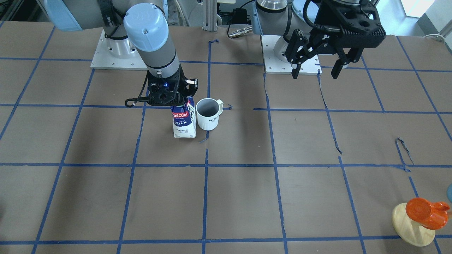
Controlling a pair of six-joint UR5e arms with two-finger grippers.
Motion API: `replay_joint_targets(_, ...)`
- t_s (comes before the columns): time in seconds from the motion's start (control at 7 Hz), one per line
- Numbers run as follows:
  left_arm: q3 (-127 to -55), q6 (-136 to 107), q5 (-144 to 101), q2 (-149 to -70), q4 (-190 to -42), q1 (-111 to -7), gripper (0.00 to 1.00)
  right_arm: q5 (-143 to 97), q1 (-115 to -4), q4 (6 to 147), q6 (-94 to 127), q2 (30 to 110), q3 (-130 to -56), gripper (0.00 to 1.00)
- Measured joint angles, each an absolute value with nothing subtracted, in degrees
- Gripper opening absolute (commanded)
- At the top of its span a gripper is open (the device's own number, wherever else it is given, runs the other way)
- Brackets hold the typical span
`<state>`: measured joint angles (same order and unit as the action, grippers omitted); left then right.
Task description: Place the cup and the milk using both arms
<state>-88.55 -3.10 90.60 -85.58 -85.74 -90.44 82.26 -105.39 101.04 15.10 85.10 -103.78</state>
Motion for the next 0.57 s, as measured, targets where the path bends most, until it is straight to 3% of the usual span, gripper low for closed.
replay_joint_targets(0.29, -89.72, -3.49, 91.04, -86.37, -82.67, -90.74, 1.0, 82.39, -105.39, 101.08, 15.03, 85.06, -103.79, 0.53)
replay_joint_targets(0.57, -89.44, -3.7, 90.41, -86.6, -84.64, -91.26, 1.0, 82.42, -105.36, 100.73, 15.29, 85.01, -103.78, 0.79)
